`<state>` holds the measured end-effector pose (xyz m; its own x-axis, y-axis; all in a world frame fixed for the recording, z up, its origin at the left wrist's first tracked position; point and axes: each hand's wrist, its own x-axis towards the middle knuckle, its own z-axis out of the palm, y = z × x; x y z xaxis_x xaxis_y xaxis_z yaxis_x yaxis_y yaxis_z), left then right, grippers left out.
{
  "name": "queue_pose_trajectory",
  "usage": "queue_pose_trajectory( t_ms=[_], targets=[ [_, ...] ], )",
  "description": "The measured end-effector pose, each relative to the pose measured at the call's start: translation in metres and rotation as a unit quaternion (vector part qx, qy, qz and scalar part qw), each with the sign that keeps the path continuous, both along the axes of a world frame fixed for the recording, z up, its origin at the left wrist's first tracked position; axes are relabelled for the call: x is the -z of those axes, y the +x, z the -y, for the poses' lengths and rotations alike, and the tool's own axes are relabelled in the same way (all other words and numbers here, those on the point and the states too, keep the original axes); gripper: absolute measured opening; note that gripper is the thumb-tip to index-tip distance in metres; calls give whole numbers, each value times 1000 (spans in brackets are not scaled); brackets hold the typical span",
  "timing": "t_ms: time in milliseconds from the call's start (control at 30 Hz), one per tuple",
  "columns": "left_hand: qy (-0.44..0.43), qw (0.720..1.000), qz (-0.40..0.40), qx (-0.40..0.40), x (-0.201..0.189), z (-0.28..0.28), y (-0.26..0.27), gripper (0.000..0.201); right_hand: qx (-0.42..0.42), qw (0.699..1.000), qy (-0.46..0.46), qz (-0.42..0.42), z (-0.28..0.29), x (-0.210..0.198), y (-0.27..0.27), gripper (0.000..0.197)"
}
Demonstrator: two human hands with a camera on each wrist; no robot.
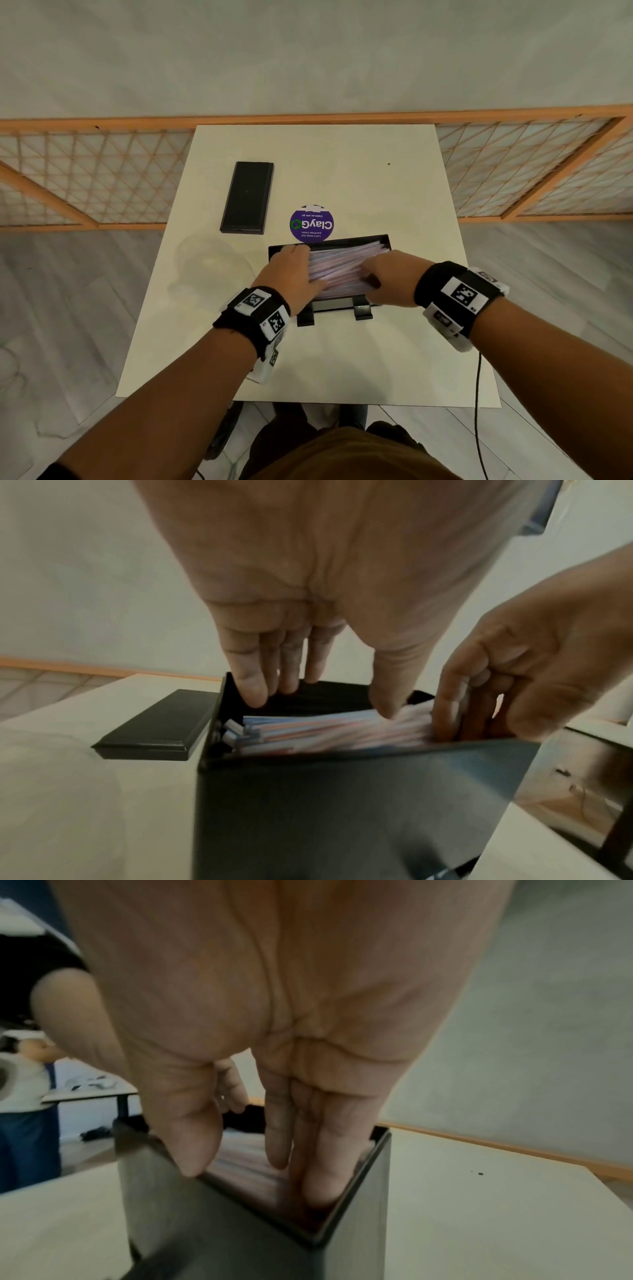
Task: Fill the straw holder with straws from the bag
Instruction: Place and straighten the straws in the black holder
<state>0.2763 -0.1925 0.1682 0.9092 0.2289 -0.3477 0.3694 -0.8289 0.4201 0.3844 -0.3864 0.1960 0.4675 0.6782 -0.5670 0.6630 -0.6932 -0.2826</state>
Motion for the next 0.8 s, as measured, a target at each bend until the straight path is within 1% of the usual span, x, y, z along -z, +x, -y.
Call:
queue_pose_trajectory(
  t_ms=[100, 133, 200, 267, 367, 467, 500, 567, 633, 733, 800],
  targets=[
    [-50, 994, 43, -91, -8, -1, -5, 35, 69, 997, 38, 6, 5, -7, 5, 23],
    [-74, 988, 40, -128, -11, 0, -6, 31, 94, 994, 57, 8, 3, -8, 5, 23],
    [-119, 976, 9, -185, -13, 3, -7, 27, 128, 989, 80, 8, -1, -8, 4, 22],
    [-132, 971, -20, -196, -14, 6, -8, 25, 146, 986, 75, 3, -7, -3, 0, 17],
    [-121, 974, -28, -187, -13, 8, -9, 23, 136, 990, 42, 11, -14, 9, -8, 17],
    [-100, 983, -30, -152, -12, 10, -10, 26, 66, 997, -4, 38, -16, 11, -15, 24],
    [-82, 987, -26, -135, -10, 10, -10, 28, 54, 997, 2, 53, -16, 12, -15, 25],
    [-13, 995, -12, -102, -7, 8, -9, 32, 66, 995, 33, 73, -18, 12, -10, 24],
    [54, 996, -2, -66, -4, 6, -8, 30, 74, 992, 52, 92, -21, 11, -6, 24],
    [120, 992, -22, -22, -4, 3, -4, 29, 63, 992, 48, 100, -24, 12, -3, 23],
    [150, 988, -41, 3, -5, 2, -1, 28, 45, 993, 29, 102, -26, 16, -3, 23]
  ],
)
